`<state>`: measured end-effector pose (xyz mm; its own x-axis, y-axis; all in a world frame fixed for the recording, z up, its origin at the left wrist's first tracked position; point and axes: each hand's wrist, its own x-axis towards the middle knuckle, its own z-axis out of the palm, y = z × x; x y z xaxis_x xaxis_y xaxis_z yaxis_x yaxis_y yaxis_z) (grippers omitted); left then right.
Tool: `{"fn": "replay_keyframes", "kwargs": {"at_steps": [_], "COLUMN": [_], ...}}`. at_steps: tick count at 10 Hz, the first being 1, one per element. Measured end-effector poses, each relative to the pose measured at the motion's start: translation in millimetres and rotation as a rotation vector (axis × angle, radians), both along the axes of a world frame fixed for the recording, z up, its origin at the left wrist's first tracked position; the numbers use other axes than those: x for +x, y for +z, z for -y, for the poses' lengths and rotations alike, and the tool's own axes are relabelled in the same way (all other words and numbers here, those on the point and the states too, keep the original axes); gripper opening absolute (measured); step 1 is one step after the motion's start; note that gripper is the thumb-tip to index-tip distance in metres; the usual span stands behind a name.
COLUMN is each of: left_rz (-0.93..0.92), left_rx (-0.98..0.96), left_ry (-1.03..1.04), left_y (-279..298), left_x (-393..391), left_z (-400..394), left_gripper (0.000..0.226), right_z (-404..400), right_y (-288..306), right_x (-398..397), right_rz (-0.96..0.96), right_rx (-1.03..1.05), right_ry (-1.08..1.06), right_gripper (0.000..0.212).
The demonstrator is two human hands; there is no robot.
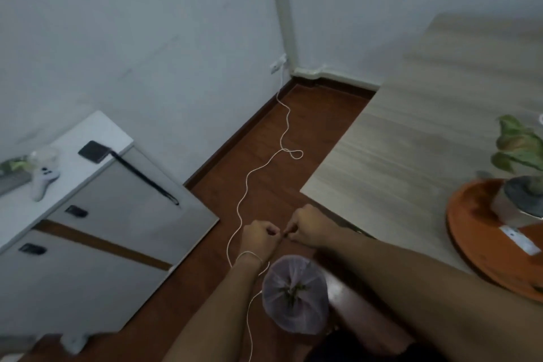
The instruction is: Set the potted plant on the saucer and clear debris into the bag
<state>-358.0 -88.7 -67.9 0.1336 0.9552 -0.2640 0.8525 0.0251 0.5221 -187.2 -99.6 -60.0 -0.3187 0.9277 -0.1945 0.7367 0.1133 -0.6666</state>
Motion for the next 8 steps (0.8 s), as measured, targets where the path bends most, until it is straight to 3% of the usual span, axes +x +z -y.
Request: {"fn": "replay_keyframes", "kwargs": {"at_steps": [1,5,8], "left_rz": [0.043,0.128,0.062], "left_rx": [-0.021,-0.063,-0.075], "left_ry": [0.037,0.030,0.000], "left_y": [-7,-24,-41], "left_x": [-26,-41,-38], "left_z": [13,21,14], "left_gripper": [0.013,0.018,0.025], "right_z": [0,2,0], "right_y": [-5,-33,-43], "right_x": [-31,-41,-37], "right_rz": [0.049,0.126,0.067], "right_rx": [-0.029,-0.103,-0.129], "right_ry": [0.096,0.045,-0.021], "right_gripper": [0.021,0.018,0.015]}}
